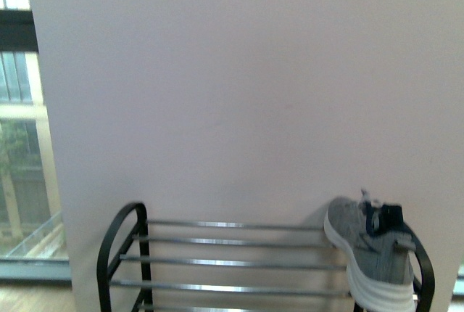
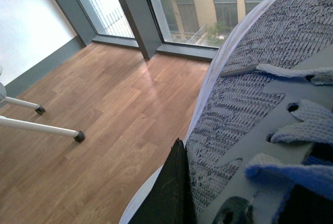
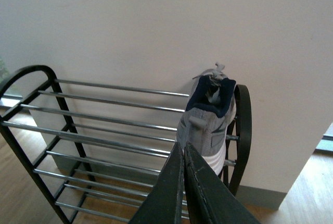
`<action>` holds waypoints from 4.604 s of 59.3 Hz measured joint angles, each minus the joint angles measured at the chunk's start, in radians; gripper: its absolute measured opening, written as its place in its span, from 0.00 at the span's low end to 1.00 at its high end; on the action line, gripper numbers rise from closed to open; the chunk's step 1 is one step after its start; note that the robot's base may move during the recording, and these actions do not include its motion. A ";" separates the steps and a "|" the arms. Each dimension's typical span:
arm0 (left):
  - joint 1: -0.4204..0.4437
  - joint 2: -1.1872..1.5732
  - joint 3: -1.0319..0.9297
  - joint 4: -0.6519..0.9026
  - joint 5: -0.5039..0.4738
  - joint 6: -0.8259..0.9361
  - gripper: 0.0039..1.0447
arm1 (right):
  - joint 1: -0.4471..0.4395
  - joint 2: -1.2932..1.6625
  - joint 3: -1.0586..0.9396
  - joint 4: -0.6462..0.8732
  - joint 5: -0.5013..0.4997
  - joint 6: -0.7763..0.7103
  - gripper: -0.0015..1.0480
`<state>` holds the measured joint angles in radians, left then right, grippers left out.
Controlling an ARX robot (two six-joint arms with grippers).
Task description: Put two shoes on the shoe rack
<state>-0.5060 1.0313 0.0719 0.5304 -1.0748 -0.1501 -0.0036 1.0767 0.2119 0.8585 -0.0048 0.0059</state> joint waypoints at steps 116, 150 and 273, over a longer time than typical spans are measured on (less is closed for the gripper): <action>0.000 0.000 0.000 0.000 0.000 0.000 0.01 | 0.002 -0.872 -0.193 -0.652 0.005 0.000 0.02; 0.000 0.000 0.000 0.000 -0.002 0.000 0.01 | 0.002 -1.070 -0.192 -0.855 0.005 0.000 0.02; 0.000 0.000 0.000 0.000 0.000 0.000 0.01 | 0.002 -1.070 -0.192 -0.855 0.005 -0.002 0.91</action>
<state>-0.5060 1.0313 0.0719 0.5304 -1.0748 -0.1501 -0.0017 0.0063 0.0196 0.0032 0.0002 0.0036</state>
